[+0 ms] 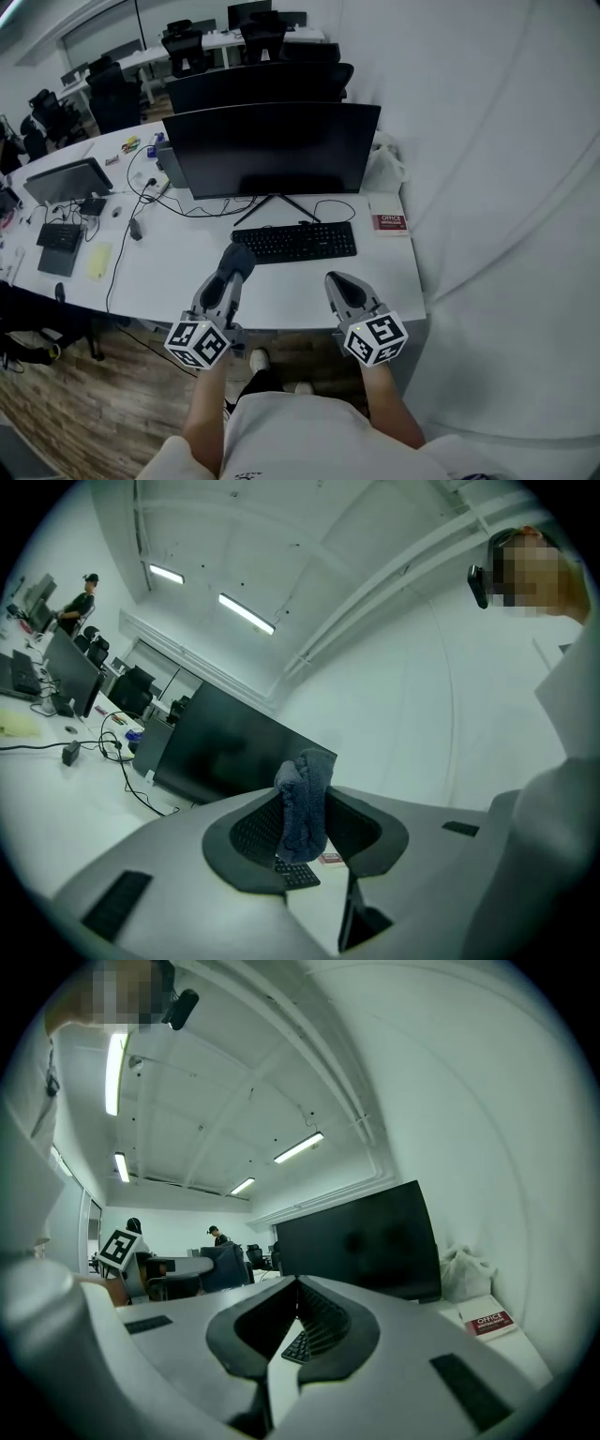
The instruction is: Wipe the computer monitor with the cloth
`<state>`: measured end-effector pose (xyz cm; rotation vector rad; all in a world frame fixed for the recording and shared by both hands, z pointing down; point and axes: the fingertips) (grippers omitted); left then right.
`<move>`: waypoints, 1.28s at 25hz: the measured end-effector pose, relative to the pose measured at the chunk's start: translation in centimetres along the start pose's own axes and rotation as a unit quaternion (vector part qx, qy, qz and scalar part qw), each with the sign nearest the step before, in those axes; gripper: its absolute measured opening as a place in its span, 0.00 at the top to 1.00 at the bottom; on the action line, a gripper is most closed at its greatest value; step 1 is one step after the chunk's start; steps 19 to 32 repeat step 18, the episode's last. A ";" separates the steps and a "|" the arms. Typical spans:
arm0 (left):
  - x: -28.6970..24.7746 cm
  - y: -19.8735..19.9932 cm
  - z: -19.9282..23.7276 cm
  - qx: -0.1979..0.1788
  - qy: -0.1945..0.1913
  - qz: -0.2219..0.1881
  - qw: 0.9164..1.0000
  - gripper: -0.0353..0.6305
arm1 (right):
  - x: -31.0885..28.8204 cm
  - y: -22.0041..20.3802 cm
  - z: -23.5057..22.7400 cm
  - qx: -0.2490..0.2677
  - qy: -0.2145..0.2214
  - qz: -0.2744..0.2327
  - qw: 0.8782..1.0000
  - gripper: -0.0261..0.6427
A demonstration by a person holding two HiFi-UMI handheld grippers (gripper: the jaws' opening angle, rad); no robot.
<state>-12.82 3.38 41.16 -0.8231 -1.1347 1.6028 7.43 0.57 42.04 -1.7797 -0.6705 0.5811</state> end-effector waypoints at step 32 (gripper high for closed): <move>3.9 0.5 -1.7 -0.020 -0.034 0.021 0.999 0.75 | 2.7 0.4 4.3 0.020 -0.010 -0.002 1.000 0.93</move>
Point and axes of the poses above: the fingertips, and each gripper's own axes: x backward along the fingers, z to its left, y out of its top, and after that the axes turned 6 degrees about -x, right-handed
